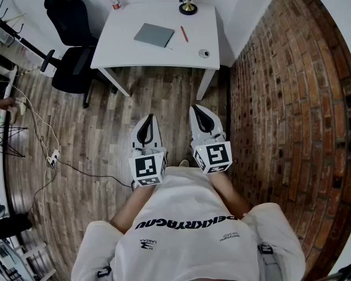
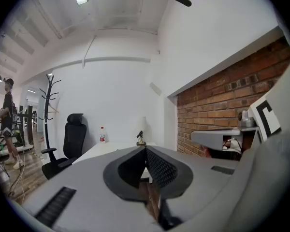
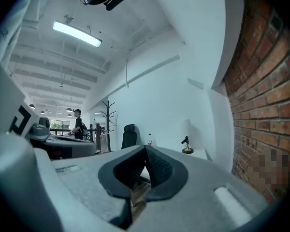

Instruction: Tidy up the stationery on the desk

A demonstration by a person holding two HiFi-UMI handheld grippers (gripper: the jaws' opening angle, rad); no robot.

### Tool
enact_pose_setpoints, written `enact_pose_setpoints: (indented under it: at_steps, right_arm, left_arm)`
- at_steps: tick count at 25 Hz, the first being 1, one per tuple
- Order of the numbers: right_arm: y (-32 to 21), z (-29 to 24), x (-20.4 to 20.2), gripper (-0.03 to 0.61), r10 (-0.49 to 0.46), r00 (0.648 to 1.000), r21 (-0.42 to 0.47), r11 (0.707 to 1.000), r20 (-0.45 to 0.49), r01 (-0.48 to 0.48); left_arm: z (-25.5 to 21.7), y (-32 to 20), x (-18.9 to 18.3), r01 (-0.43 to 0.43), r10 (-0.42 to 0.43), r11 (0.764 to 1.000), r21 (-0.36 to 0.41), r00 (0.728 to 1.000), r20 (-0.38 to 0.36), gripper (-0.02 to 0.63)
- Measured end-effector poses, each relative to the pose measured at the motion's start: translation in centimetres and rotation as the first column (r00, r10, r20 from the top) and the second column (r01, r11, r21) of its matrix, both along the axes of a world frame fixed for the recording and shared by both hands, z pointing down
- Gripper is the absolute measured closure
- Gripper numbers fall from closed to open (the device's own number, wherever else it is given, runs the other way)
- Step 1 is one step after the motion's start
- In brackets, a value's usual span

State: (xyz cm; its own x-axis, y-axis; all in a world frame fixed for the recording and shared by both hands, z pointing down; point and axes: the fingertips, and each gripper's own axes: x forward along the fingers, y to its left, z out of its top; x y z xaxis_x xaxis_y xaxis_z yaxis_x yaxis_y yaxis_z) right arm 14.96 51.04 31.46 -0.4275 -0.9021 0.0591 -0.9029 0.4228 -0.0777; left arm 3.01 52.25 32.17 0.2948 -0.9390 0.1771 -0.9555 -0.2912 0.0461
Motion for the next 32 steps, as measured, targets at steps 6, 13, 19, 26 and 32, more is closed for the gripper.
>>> enact_pose_setpoints:
  at_steps: [6, 13, 19, 26, 32]
  right_arm:
    - [0.1, 0.3, 2.1, 0.581, -0.006, 0.999, -0.002, 1.000, 0.032, 0.006]
    - [-1.1, 1.3, 1.7, 0.580, -0.007, 0.999, -0.013, 1.000, 0.051, 0.008]
    - [-4.1, 2.7, 0.4, 0.580, -0.031, 0.999, -0.044, 0.999, 0.034, 0.032]
    - [-12.6, 4.5, -1.2, 0.580, -0.050, 0.999, -0.059, 0.997, 0.004, 0.050]
    - [-22.0, 5.0, -4.9, 0.580, -0.055, 0.998, -0.094, 0.994, -0.013, 0.054]
  left_arm:
    - [0.7, 0.5, 2.0, -0.002, 0.002, 1.000, -0.008, 1.000, -0.002, 0.615]
    - [2.2, -0.3, 0.9, 0.013, -0.014, 0.998, -0.053, 1.000, -0.012, 0.616]
    - [3.5, -3.8, 0.2, 0.009, -0.012, 0.997, -0.071, 0.999, -0.048, 0.615]
    - [5.7, -12.4, -0.7, -0.001, -0.007, 0.996, -0.087, 0.996, -0.086, 0.615]
    - [5.7, -22.3, -4.7, 0.012, -0.026, 0.993, -0.119, 0.993, -0.115, 0.615]
